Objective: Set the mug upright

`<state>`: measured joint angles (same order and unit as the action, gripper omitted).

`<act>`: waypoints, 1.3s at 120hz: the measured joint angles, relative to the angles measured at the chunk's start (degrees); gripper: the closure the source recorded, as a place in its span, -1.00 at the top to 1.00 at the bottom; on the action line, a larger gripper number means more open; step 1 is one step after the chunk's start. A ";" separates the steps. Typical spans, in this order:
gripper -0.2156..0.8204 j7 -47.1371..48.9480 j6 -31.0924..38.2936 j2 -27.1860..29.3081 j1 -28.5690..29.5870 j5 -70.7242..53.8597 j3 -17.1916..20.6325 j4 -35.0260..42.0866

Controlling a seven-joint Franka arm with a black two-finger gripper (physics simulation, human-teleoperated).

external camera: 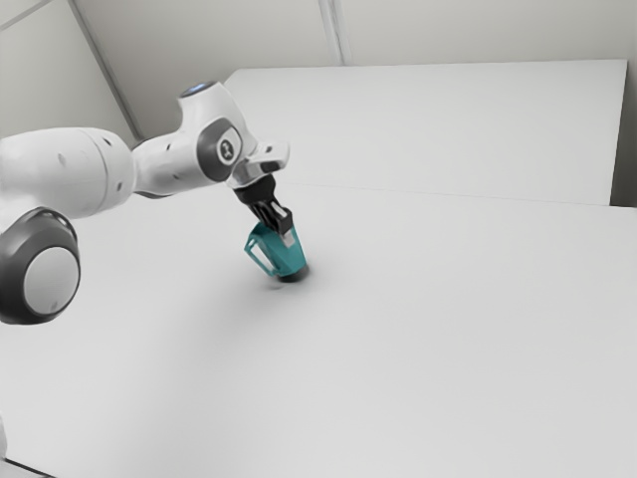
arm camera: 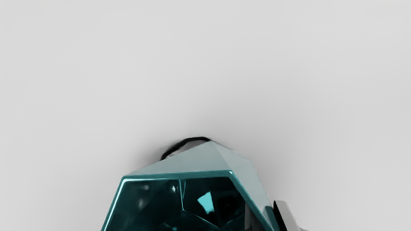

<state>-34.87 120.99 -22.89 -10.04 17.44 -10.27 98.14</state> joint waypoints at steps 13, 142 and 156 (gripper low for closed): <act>-0.93 1.67 -0.01 -1.36 -0.06 -0.44 0.05 -0.84; 0.47 10.33 -7.41 12.50 -1.28 -12.10 0.71 -2.98; 0.50 11.18 -10.19 15.95 -1.42 -14.50 0.56 -2.98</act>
<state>-23.70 110.81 -6.94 -11.46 2.94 -9.70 95.17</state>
